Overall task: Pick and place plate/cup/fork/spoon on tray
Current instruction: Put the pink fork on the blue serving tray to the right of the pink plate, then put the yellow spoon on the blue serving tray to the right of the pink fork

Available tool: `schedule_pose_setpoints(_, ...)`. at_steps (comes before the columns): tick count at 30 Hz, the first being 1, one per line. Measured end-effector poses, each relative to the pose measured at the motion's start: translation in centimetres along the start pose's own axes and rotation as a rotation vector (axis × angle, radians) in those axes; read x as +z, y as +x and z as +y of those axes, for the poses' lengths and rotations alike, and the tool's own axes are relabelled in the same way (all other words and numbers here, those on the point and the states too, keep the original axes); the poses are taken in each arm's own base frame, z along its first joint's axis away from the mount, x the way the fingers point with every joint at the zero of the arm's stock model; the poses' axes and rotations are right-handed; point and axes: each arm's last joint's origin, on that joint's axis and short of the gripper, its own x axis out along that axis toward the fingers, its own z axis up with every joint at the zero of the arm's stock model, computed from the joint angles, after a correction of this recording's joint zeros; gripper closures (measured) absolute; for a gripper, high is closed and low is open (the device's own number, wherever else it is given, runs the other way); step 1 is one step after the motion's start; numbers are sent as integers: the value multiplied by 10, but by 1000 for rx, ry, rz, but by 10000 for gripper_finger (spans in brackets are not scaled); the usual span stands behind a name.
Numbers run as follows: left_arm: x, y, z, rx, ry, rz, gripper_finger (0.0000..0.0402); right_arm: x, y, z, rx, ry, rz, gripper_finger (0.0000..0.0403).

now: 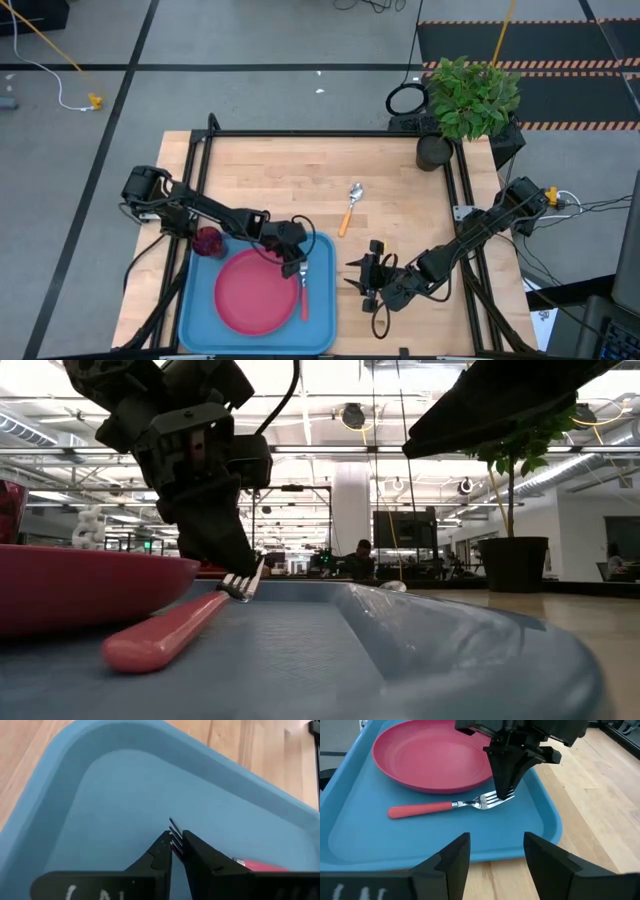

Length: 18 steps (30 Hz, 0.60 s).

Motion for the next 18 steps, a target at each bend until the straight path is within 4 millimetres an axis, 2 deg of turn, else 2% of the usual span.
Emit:
schedule_pose_setpoints(13,-2,0,-2,2,-9,7,321,4,0,2,13,-12,-34,227)
schedule_pose_setpoints(18,-2,0,-2,2,-10,6,320,4,0,2,13,-13,-34,227)
